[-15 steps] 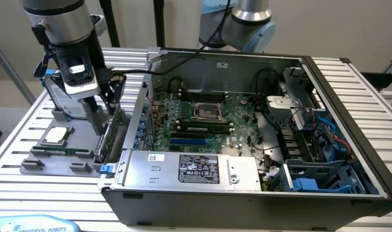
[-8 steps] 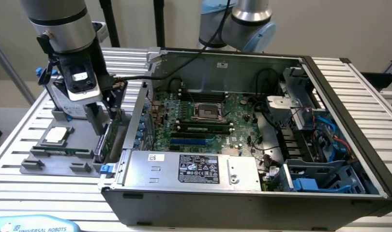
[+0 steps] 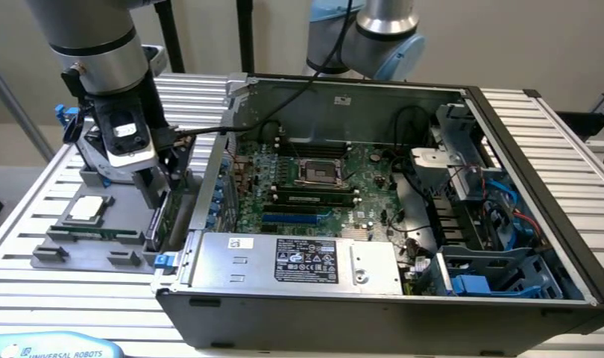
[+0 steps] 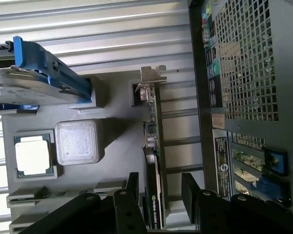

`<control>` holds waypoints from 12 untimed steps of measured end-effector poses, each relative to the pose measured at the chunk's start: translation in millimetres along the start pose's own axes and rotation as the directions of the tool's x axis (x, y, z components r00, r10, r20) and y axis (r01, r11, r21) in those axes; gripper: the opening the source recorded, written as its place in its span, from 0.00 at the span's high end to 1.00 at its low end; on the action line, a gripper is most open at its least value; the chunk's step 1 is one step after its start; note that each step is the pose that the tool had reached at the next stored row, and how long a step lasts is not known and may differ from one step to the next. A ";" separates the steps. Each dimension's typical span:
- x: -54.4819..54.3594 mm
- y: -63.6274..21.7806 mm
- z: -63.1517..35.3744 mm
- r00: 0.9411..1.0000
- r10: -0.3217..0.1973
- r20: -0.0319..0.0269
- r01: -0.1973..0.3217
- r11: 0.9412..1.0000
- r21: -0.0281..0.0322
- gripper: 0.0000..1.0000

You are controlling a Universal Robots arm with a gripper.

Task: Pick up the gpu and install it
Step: 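Pick up the gpu and move the gpu toward the slot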

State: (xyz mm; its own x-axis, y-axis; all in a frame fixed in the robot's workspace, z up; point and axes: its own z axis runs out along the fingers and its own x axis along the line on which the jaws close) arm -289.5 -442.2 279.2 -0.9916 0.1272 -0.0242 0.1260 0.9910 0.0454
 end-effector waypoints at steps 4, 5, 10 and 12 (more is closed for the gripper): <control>2.8 -0.7 7.2 1.000 0.000 0.000 0.000 1.000 0.000 0.52; 3.4 -0.9 9.0 1.000 0.000 0.000 0.000 1.000 0.000 0.52; 4.6 -1.6 18.1 1.000 0.000 0.000 0.000 1.000 0.000 0.52; 4.7 -2.0 21.7 1.000 0.000 0.000 0.000 1.000 0.000 0.52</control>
State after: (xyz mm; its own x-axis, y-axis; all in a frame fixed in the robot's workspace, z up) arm -293.8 -442.6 257.3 -0.9916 0.1273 -0.0242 0.1261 0.9910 0.0454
